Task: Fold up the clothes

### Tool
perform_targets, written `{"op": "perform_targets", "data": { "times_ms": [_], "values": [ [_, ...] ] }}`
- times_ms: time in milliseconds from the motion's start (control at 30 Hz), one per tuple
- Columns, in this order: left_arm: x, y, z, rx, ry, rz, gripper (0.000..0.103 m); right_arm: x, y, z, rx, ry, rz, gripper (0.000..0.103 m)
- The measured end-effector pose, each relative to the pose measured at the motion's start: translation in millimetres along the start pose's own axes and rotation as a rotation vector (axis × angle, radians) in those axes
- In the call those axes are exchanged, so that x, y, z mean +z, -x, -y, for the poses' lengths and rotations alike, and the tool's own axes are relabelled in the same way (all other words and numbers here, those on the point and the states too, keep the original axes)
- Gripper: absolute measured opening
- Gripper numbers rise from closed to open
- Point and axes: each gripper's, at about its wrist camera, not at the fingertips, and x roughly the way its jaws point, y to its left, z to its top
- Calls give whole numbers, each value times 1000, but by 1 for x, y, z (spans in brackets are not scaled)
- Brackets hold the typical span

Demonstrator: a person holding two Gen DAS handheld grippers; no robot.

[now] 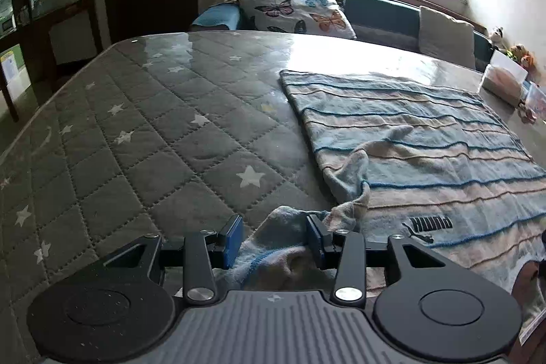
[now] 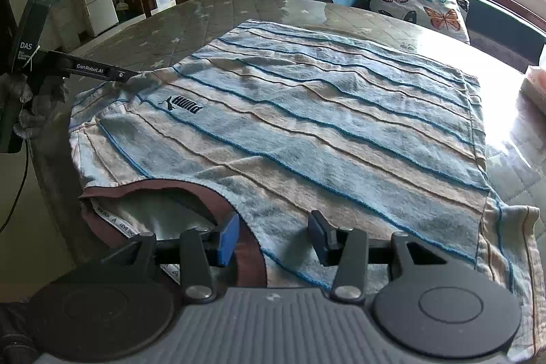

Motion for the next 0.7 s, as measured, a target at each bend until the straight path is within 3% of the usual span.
{"op": "perform_targets", "data": {
  "times_ms": [100,133,200,267,367,500,600,667,700],
  "values": [
    [-1,-3,4,-22,-25,5,28,0,0,0,-2,-2,1,46],
    [-2,-3,5,-33,-33,9,14,-1,0,0,-3,-3,1,46],
    [-4,0,6,-21,-38,31,9,0,0,0,-6,-3,2,46],
    [-4,6,6,39,-45,75,7,-1,0,-1,-8,-4,2,46],
    [-1,18,0,125,-18,139,6,-1,0,-1,-11,-5,3,46],
    [-5,7,1,158,-27,94,7,-2,0,-2,-12,1,6,48],
    [-11,-3,1,176,-32,67,14,-2,-1,-2,-16,10,7,50],
    [-9,0,-5,199,-11,67,29,-2,-1,-2,-18,15,6,50],
    [-8,2,-8,210,-5,67,32,-2,-1,-2,-20,18,5,50]
  ]
}}
